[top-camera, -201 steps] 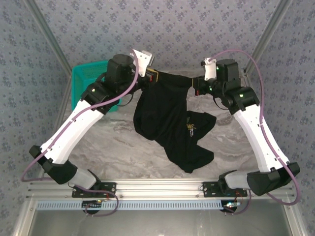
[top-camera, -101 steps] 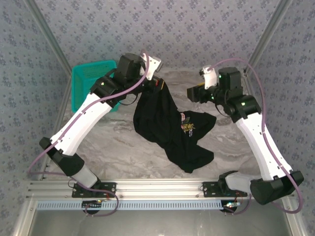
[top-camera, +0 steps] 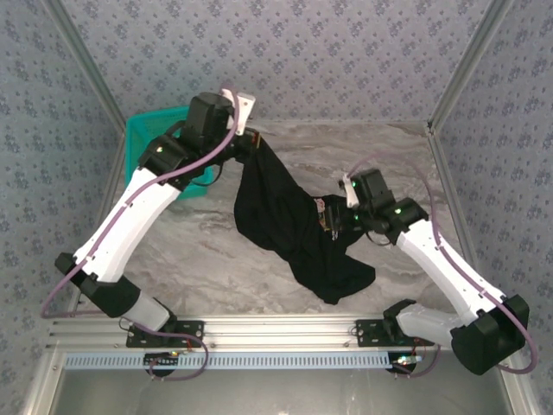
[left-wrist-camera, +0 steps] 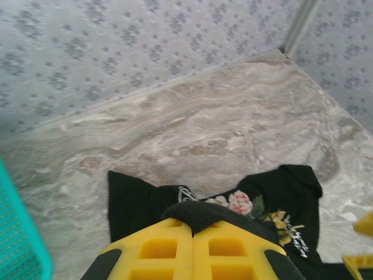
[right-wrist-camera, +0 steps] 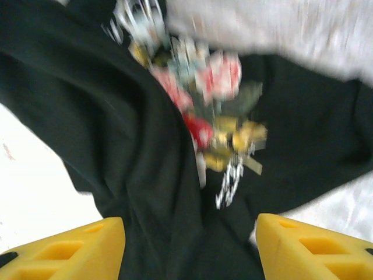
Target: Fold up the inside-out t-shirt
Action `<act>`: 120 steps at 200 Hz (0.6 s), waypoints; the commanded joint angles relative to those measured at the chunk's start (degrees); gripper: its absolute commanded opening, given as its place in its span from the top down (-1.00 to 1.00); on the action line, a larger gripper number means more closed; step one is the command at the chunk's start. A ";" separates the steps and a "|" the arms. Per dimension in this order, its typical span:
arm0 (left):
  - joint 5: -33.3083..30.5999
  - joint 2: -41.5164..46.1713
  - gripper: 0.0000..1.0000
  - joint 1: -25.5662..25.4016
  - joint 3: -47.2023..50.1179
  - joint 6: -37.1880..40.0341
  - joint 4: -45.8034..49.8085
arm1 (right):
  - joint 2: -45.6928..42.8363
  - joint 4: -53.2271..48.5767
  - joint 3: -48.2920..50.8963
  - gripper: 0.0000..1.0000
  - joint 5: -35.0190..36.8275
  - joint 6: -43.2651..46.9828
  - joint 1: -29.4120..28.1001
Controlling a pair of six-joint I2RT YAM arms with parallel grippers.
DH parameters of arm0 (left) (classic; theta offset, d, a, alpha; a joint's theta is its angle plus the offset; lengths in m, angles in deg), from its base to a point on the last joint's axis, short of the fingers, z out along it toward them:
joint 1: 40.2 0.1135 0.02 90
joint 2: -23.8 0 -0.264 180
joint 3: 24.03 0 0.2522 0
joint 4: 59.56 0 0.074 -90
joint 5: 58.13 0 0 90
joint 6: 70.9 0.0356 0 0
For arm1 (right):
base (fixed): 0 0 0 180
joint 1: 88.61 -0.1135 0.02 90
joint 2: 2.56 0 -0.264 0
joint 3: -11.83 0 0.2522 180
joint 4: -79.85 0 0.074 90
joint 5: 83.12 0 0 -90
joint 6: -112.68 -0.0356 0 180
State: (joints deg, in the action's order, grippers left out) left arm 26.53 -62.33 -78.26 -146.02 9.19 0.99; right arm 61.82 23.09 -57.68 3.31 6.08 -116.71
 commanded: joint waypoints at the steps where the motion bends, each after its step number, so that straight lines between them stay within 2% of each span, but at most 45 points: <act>1: -3.08 3.80 1.00 1.53 1.08 -1.05 -1.87 | 0.23 -4.14 6.15 -0.29 1.24 -10.47 -3.05; 38: -2.84 5.07 1.00 1.98 1.70 -1.25 -2.20 | 3.43 2.32 12.60 -0.38 -0.21 -13.72 -7.01; 62: -2.48 5.84 1.00 2.07 2.87 -1.49 -2.79 | 8.39 7.47 13.76 -0.38 -1.06 -13.28 -7.34; 73: -2.77 6.23 1.00 2.14 3.34 -1.38 -3.00 | 10.74 10.20 14.19 -0.32 -2.01 -13.03 -7.28; 83: -3.02 6.59 1.00 2.22 3.54 -1.30 -3.12 | 12.44 11.16 14.12 -0.12 -2.31 -11.92 -7.31; 95: -3.61 7.04 1.00 2.49 3.78 -1.40 -3.19 | 12.97 9.79 13.33 0.32 -0.14 -11.32 -7.08; 104: -4.43 7.54 1.00 2.75 4.19 -1.34 -3.32 | 11.44 6.55 11.98 0.57 3.00 -10.39 -6.68; 120: -5.79 8.66 1.00 3.74 4.74 -1.64 -3.71 | 5.94 0.36 8.44 0.83 8.96 -10.27 -5.19</act>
State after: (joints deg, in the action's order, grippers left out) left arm 23.84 -57.17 -75.83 -142.06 8.51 0.42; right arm 73.99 30.41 -44.41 4.29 -4.61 -123.44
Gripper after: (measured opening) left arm 0.042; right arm 0.152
